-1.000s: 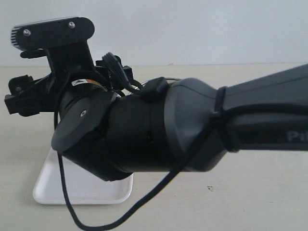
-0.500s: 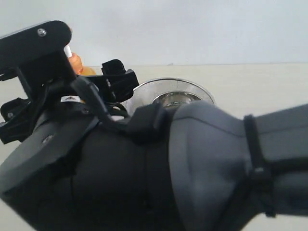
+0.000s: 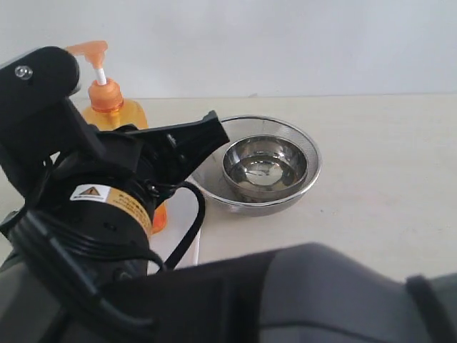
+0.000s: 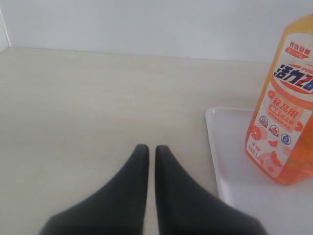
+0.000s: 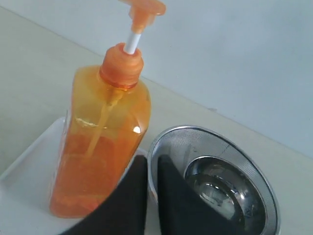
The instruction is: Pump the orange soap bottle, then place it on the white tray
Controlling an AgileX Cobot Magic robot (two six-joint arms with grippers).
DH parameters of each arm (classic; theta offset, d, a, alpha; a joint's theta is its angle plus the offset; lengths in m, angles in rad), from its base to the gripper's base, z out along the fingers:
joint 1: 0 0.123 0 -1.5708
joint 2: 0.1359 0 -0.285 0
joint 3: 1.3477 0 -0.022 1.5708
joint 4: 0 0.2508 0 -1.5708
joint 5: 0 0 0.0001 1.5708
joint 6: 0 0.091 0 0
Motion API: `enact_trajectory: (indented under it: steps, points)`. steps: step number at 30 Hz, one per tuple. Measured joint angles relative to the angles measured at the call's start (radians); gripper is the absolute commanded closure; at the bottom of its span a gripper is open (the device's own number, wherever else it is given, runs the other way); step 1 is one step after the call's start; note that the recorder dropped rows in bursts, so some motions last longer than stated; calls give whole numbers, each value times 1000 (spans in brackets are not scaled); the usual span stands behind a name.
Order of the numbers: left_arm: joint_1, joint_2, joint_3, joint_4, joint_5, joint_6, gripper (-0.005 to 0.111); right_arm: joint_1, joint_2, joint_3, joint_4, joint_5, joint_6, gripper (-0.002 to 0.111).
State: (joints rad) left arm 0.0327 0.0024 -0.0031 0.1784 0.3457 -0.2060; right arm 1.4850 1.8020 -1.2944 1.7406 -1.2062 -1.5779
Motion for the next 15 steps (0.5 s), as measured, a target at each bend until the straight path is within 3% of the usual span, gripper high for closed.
enact_trajectory:
  steps: [15]
  points:
    - [0,0,0,0,0,0,102,-50,-205,189,4,-9,13,108]
